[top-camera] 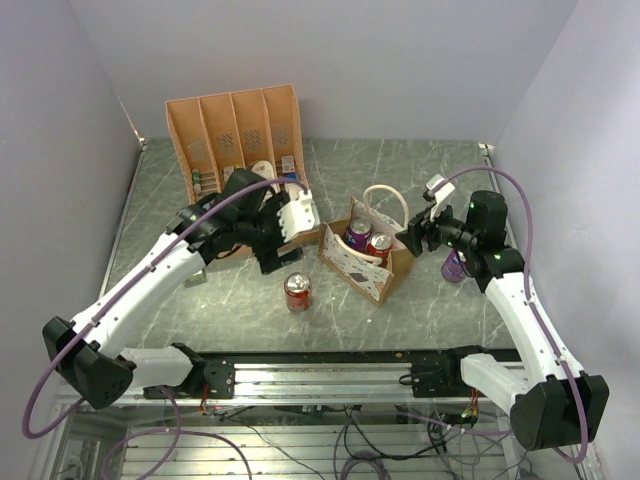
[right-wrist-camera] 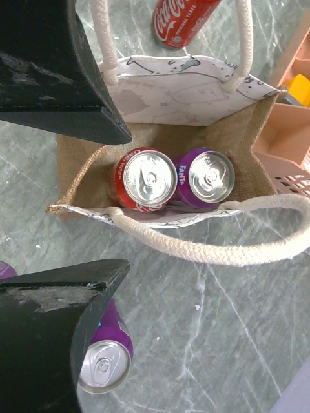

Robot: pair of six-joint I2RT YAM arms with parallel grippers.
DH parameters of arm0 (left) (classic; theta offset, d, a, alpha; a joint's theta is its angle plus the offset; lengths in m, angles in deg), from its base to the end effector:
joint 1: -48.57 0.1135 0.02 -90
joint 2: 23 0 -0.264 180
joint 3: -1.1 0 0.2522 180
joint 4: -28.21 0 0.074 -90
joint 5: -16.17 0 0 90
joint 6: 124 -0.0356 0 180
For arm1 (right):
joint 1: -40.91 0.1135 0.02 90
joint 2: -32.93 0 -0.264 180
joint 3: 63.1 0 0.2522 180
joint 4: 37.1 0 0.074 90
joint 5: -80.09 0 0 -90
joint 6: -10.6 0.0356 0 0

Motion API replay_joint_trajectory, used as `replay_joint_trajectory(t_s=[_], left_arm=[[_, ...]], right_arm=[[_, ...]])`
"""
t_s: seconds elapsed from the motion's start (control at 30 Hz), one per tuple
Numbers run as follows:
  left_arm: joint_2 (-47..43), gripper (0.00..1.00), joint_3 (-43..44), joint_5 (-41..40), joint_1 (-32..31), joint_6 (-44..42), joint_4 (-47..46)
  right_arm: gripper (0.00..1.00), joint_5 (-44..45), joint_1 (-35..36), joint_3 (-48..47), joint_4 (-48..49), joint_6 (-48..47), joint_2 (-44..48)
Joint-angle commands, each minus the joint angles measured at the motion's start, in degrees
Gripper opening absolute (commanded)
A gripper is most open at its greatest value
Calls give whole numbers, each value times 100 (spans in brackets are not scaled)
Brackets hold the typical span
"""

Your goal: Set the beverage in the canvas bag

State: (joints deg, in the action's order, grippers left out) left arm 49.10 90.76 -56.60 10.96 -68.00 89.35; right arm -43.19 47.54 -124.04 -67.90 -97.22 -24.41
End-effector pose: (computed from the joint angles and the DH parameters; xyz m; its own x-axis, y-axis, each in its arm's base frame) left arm 0.1976 -0.1655 0.3664 -0.0317 0.6987 -0.7148 0.9295 0.2835 0.2358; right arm 0.2178 0.0450 0.3042 -0.2544 -0.2871 -0.9235 -0.6924 0.7208 -0.0334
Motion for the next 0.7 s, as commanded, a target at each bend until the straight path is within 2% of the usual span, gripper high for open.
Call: replay_joint_trajectory(t_s=[0.0, 0.2, 0.4, 0.67], left_arm=[[-349, 99, -688, 81, 348, -553, 372], [-205, 99, -1182, 276, 502, -1180, 480], [76, 99, -1626, 779, 499, -1813, 78], [862, 99, -1636, 986, 348, -1914, -342]], right_arm=[[73, -167, -155, -12, 51, 21, 213], [81, -255, -193, 7, 43, 19, 325], [86, -285, -196, 7, 25, 1, 369], [89, -233, -196, 9, 21, -4, 401]])
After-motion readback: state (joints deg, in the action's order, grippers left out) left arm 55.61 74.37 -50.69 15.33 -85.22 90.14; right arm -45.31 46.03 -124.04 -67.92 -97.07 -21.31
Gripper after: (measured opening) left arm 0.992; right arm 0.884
